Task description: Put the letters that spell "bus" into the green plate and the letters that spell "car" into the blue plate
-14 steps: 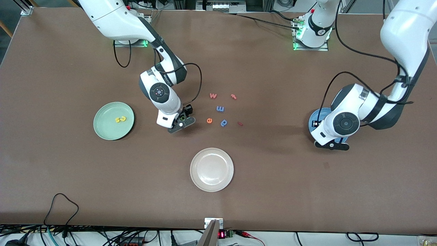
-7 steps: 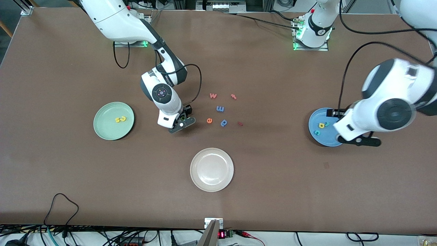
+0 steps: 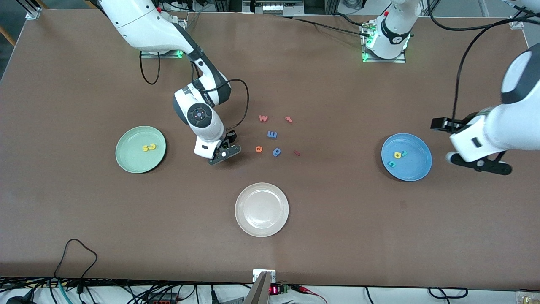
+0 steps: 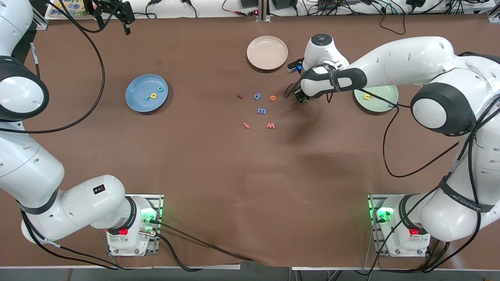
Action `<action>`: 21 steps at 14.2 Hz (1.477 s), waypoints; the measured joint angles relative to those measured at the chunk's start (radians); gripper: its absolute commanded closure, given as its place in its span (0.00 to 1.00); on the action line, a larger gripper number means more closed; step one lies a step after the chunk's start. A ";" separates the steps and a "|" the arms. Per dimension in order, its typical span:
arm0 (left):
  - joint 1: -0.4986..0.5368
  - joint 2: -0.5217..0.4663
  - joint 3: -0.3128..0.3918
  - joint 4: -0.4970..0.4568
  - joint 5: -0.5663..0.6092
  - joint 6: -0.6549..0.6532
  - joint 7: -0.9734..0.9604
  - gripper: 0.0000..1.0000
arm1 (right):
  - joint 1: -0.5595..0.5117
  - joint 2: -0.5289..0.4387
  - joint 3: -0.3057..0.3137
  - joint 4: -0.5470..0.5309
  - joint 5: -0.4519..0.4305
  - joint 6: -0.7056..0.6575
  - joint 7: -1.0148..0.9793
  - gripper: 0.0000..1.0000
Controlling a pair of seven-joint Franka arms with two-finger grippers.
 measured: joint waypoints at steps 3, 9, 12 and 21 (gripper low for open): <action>-0.191 -0.115 0.346 -0.007 -0.226 0.028 0.020 0.00 | 0.001 -0.003 -0.003 0.000 0.000 -0.002 0.001 0.96; -0.494 -0.403 0.795 -0.294 -0.342 0.470 0.037 0.00 | -0.015 -0.015 -0.027 0.003 0.000 -0.016 0.003 0.98; -0.531 -0.529 0.831 -0.442 -0.345 0.530 0.039 0.00 | -0.092 -0.091 -0.037 0.013 0.000 -0.110 0.002 0.98; -0.557 -0.583 0.824 -0.510 -0.345 0.478 0.085 0.00 | -0.418 -0.215 -0.041 -0.049 -0.003 -0.316 -0.059 0.59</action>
